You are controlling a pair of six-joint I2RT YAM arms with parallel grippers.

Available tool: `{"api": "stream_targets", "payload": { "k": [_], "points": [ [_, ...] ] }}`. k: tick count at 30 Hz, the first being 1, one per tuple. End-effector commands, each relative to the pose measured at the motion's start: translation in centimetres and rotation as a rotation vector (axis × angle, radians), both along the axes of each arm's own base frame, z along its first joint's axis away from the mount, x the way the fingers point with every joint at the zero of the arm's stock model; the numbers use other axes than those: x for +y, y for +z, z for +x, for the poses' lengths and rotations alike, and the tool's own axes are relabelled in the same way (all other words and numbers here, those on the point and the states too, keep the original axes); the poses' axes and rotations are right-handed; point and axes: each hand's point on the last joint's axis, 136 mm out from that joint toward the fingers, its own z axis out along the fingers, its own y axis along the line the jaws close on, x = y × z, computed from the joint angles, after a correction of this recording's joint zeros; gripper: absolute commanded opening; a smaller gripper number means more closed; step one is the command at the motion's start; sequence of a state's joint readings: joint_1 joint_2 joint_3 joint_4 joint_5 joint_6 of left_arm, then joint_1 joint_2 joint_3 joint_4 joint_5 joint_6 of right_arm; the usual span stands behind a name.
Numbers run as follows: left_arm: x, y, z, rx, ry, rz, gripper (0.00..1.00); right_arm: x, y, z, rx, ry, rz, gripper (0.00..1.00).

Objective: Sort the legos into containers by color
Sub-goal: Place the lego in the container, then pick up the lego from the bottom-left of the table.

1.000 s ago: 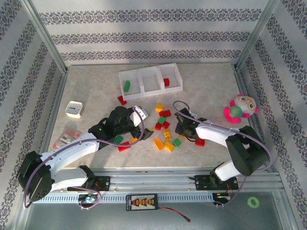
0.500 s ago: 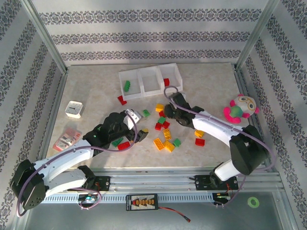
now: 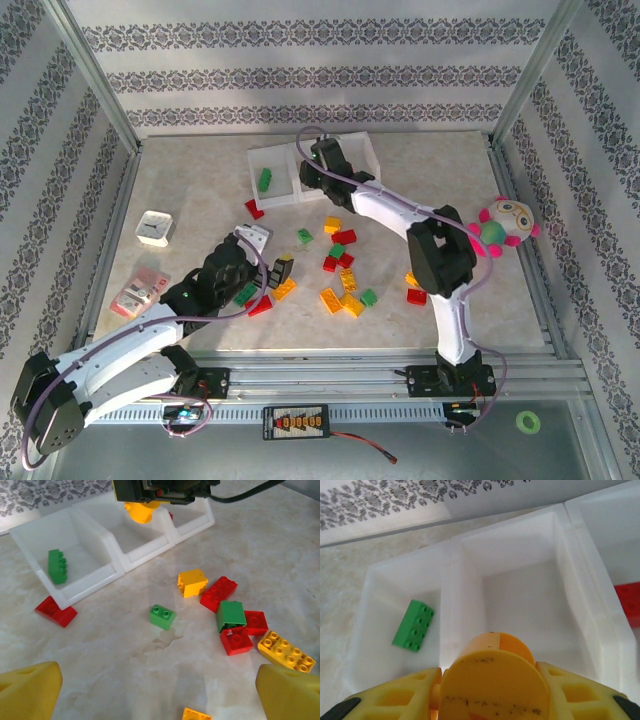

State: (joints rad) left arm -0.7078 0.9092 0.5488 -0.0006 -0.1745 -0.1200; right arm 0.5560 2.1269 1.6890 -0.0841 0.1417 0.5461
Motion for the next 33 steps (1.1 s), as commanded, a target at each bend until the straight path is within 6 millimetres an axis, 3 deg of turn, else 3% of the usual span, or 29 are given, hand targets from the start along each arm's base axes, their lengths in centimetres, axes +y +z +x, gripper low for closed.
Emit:
{"api": "stream_targets", "payload": {
  "k": [1,5,9,14,18,21,24,30,33],
  "points": [
    [1.4,-0.7,-0.1,0.030,0.094,-0.027,0.99,-0.1,-0.8,2.3,0.010,-0.024,0.024,0.38],
    [2.1,-1.0,-0.1,0.051,0.149,-0.048,0.99,0.1,-2.8,3.9,0.045,-0.029,0.030,0.41],
    [2.9,-1.2,-0.1,0.087,0.205,-0.059,0.99,0.1,-3.4,4.7,0.057,-0.021,0.030,0.49],
    [4.3,-2.0,0.0,0.167,0.305,-0.090,0.99,0.4,-1.4,4.7,0.033,0.022,0.034,0.66],
    [5.6,-2.6,-0.1,0.220,0.398,-0.121,0.99,0.7,1.2,3.7,0.006,0.068,0.045,0.72],
    [6.2,-3.1,-0.3,0.264,0.435,-0.138,0.99,0.9,3.0,2.0,-0.022,0.105,0.050,0.75],
    [8.0,-4.1,-0.6,0.341,0.561,-0.177,0.99,0.7,4.5,-0.4,-0.052,0.133,0.045,0.77],
    [10.7,-6.3,-2.2,0.500,0.751,-0.172,0.99,-0.1,5.6,-6.7,-0.099,0.209,0.039,0.84],
    [10.7,-7.2,-3.0,0.573,0.797,-0.187,0.99,-0.5,5.4,-9.6,-0.109,0.246,0.032,0.88]
  ]
}}
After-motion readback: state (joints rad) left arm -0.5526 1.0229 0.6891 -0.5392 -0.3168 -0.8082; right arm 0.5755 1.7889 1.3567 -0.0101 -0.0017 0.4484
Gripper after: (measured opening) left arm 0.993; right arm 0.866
